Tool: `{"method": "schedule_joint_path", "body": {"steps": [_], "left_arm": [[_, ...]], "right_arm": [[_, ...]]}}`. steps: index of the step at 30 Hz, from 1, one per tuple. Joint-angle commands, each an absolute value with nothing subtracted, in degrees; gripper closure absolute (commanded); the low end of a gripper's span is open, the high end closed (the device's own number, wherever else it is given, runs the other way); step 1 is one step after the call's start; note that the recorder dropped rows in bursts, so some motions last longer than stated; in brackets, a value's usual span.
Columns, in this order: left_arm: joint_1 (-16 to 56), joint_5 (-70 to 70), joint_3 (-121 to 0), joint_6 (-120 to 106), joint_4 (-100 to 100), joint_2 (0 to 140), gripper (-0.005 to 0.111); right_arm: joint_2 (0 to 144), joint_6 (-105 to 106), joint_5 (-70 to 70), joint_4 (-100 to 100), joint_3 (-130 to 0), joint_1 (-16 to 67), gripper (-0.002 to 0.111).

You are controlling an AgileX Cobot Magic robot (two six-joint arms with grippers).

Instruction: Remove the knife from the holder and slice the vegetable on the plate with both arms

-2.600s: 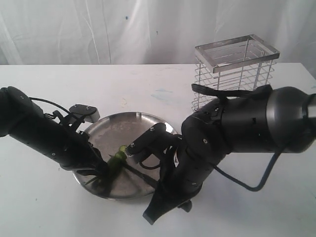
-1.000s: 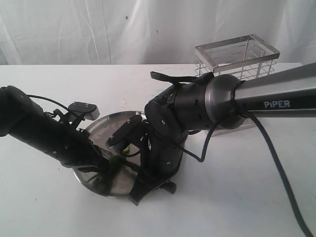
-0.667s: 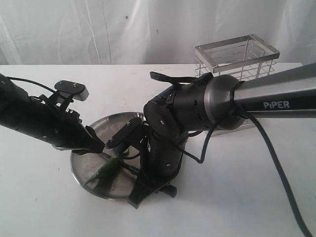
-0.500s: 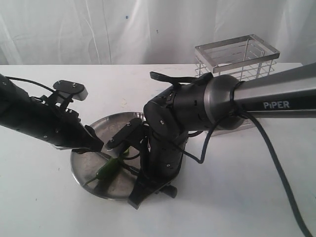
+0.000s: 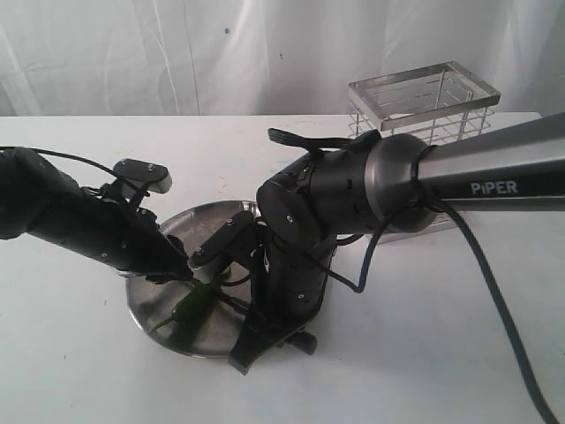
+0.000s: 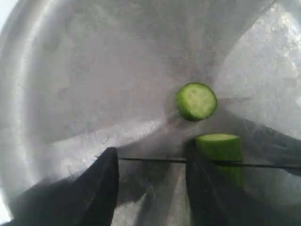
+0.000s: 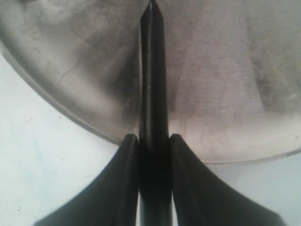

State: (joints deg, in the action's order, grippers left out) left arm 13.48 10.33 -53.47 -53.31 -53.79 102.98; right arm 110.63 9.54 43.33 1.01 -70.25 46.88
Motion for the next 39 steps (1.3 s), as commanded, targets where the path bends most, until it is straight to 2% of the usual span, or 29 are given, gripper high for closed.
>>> {"method": "schedule_joint_path", "body": {"steps": [1,16,27,39], "left_arm": [[14.72,9.14,-53.53,-53.99,-54.12,106.48,0.057],[14.76,10.55,-54.24,-53.88,-53.45,102.64,0.057],[14.76,16.78,-54.39,-53.77,-53.94,102.65,0.057],[14.76,19.91,-54.39,-53.55,-53.94,101.57,0.057]], "right_arm": [[110.69,10.48,44.47,0.88,-70.5,46.89,0.108],[110.69,10.05,57.7,6.09,-70.61,46.89,0.108],[110.69,10.05,60.63,6.42,-71.43,46.89,0.108],[110.69,10.05,69.96,13.55,-74.09,46.89,0.108]]}}
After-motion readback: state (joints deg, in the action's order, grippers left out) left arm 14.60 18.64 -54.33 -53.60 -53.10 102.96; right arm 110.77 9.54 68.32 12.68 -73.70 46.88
